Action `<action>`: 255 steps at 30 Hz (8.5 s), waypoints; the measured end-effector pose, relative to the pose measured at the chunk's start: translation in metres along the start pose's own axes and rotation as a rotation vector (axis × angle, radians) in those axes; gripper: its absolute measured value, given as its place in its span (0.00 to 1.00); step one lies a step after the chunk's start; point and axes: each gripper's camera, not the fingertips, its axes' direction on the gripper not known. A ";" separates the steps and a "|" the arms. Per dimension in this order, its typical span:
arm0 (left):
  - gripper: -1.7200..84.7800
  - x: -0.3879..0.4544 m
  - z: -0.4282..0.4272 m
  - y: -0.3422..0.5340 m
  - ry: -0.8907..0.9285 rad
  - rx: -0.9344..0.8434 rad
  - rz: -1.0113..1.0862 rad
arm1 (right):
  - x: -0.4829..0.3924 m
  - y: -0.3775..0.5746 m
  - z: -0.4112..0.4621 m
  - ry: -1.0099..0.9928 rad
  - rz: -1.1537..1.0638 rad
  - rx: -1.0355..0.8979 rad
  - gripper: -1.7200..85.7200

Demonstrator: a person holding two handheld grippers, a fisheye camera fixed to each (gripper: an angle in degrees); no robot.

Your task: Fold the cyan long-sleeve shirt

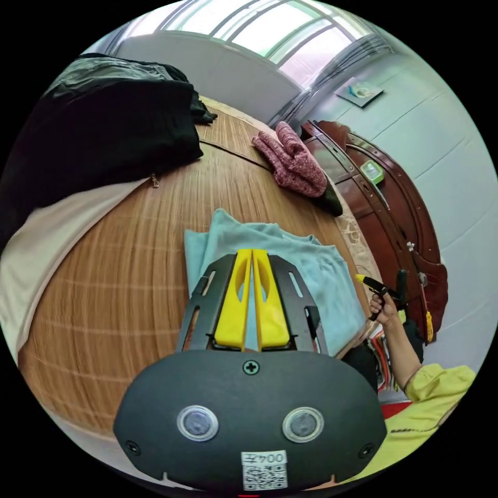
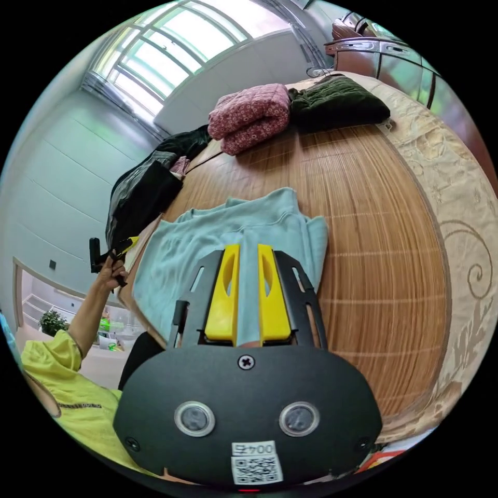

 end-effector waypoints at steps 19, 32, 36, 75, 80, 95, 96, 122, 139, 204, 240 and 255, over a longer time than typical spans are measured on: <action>0.10 -0.027 -0.107 0.213 -0.175 0.108 0.229 | 0.065 0.203 -0.207 -0.086 0.408 0.188 0.13; 0.08 -0.025 -0.097 0.219 -0.095 0.090 0.150 | 0.112 0.237 -0.244 -0.301 0.558 0.198 0.15; 0.06 -0.026 -0.099 0.222 -0.054 0.097 0.088 | 0.108 0.238 -0.256 -0.201 0.543 0.125 0.07; 0.03 0.377 0.135 0.219 -0.222 -0.337 0.747 | -0.031 0.340 -0.136 0.298 0.018 0.077 0.02; 0.02 0.391 0.152 0.224 -0.271 -0.329 0.757 | -0.049 0.339 -0.075 0.382 -0.107 -0.004 0.02; 0.02 0.385 0.162 0.207 -0.213 -0.341 0.660 | -0.100 0.287 0.070 0.454 -0.392 -0.171 0.07; 0.02 0.384 0.162 0.206 -0.210 -0.342 0.657 | -0.095 0.281 0.075 0.427 -0.313 -0.196 0.05; 0.03 0.205 -0.024 0.177 -0.514 -0.216 0.388 | -0.188 0.164 0.410 0.545 -0.528 -0.778 0.01; 0.13 0.069 -0.090 0.194 -0.230 -0.107 0.481 | -0.152 0.145 0.478 0.542 -0.473 -0.751 0.01; 0.04 0.296 0.076 0.231 -0.175 -0.163 0.550 | 0.033 0.116 0.060 0.346 -0.152 -0.274 0.16; 0.05 0.680 0.285 0.375 -0.258 -0.026 0.963 | 0.230 0.047 -0.064 -0.476 0.375 -0.100 0.21; 0.05 0.604 0.198 0.347 -0.086 0.045 0.733 | 0.199 -0.045 0.096 -0.373 0.365 -0.249 0.08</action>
